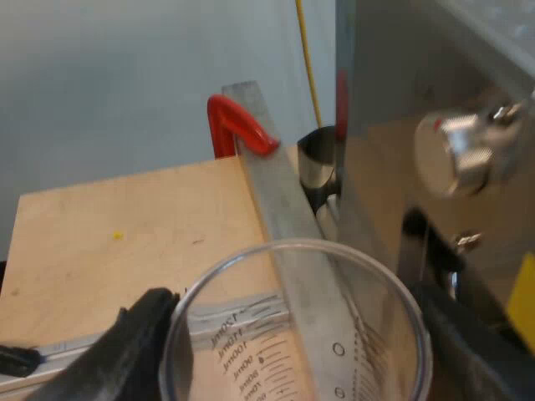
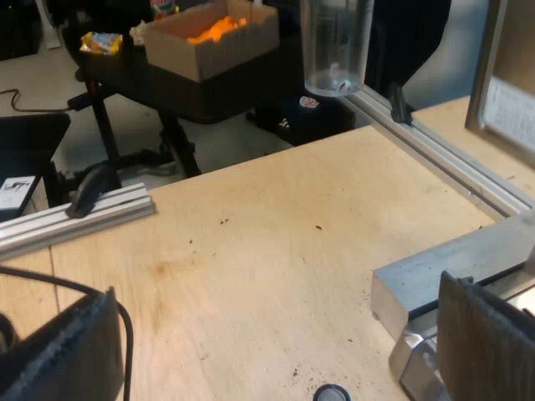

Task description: Pour the beans into the coffee machine

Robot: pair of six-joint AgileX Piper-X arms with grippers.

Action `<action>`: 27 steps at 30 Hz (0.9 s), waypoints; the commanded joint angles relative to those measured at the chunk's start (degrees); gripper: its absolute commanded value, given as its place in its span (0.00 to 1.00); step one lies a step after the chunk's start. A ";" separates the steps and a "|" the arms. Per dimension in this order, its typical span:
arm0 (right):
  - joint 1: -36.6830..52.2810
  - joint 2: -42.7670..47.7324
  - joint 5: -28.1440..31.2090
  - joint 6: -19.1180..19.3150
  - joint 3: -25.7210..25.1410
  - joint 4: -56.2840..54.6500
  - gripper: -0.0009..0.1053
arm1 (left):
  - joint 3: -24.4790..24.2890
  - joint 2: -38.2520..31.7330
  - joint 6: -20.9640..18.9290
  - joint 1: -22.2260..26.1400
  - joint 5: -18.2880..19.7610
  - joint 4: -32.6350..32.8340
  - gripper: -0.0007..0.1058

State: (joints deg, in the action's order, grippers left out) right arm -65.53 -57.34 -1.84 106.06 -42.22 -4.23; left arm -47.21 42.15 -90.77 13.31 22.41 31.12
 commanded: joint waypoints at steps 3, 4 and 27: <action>-0.08 -4.76 0.82 -2.69 3.81 10.92 0.74 | 3.84 -0.33 -0.28 0.04 0.40 -6.56 0.01; -0.08 -7.06 1.84 -4.00 5.20 14.80 0.74 | 9.29 -0.01 -0.29 0.04 -1.47 -13.66 0.01; -0.08 -27.92 4.67 -11.50 5.90 35.94 0.74 | 25.54 27.05 -3.84 -0.17 -12.31 -58.54 0.01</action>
State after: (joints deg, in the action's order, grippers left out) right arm -65.53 -85.67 2.79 94.62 -36.24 30.62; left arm -21.51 68.15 -93.76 13.31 10.59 -25.19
